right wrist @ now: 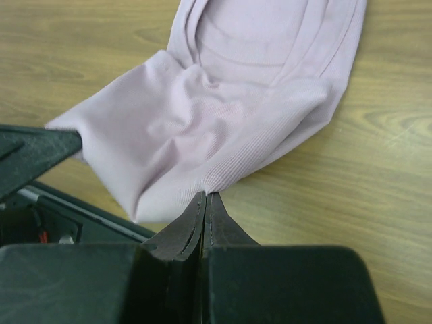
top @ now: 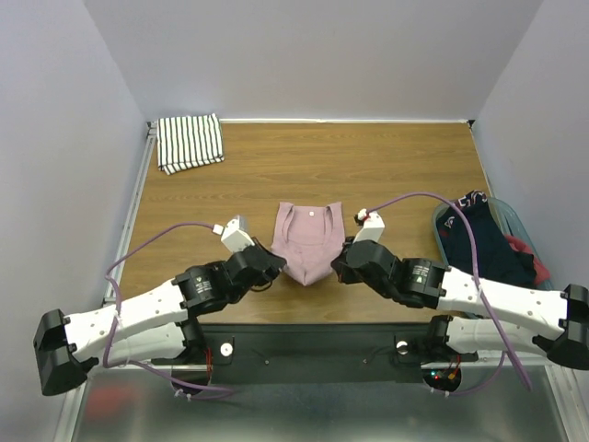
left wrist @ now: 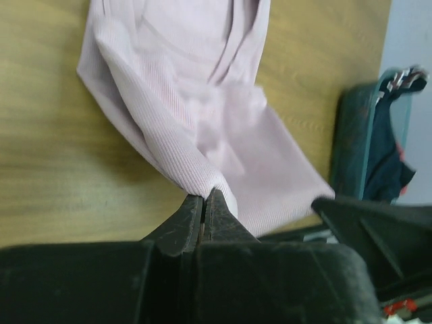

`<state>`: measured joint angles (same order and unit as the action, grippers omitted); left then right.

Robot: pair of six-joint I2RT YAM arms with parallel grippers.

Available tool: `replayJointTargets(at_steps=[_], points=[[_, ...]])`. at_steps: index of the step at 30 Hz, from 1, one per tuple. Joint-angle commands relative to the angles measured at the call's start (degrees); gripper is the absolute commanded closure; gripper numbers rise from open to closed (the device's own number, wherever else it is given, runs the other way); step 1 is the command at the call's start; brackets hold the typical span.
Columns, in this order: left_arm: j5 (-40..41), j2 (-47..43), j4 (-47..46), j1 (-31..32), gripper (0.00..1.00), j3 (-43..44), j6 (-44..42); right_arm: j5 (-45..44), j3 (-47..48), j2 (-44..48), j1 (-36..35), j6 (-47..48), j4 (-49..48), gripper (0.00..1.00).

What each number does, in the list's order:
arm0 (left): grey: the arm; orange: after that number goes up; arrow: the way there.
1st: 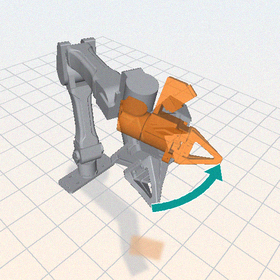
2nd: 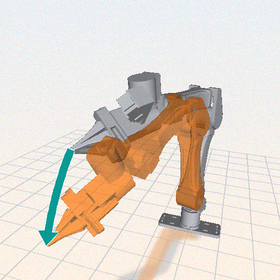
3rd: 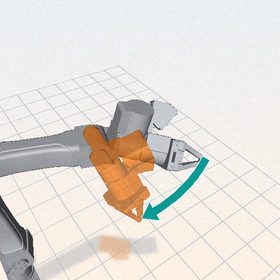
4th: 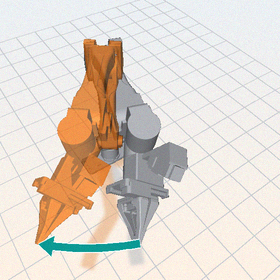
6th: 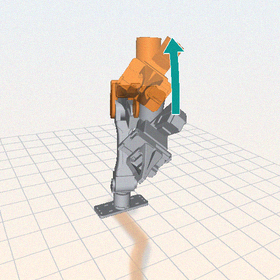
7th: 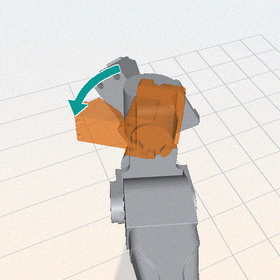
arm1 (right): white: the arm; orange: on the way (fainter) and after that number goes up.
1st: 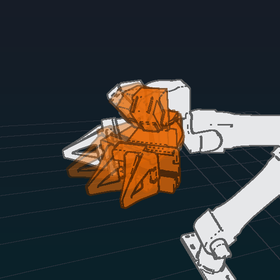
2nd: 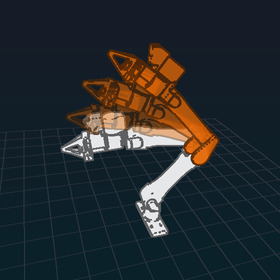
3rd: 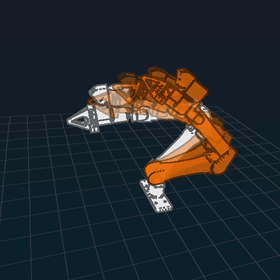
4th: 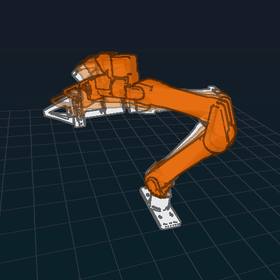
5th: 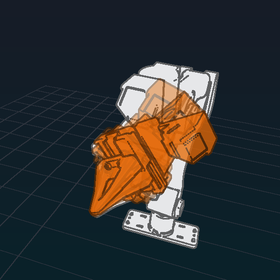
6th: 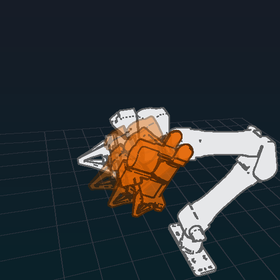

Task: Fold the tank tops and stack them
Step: Fold the tank top

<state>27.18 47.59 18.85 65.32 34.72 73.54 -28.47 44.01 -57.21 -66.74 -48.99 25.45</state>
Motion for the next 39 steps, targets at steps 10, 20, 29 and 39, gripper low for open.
replayJointTargets(at_steps=[10, 20, 29, 39], points=[[-8.62, 9.62, -14.1, -16.88, 1.0, 5.62, -15.61, -4.15, 7.4, -7.3, 7.14, 5.66, -0.23, 1.0], [-16.45, 21.47, -21.31, -27.25, 1.0, 11.06, -21.06, 5.08, 10.92, -14.68, 19.54, 10.05, -4.0, 1.0], [-26.9, 41.83, -27.37, -39.12, 1.0, 23.53, -27.57, 16.86, 21.46, -31.96, 34.37, 16.47, -9.01, 1.0], [-40.98, 71.14, -30.01, -43.96, 1.0, 46.92, -31.0, 27.33, 36.84, -57.13, 45.2, 17.62, -12.0, 1.0]])
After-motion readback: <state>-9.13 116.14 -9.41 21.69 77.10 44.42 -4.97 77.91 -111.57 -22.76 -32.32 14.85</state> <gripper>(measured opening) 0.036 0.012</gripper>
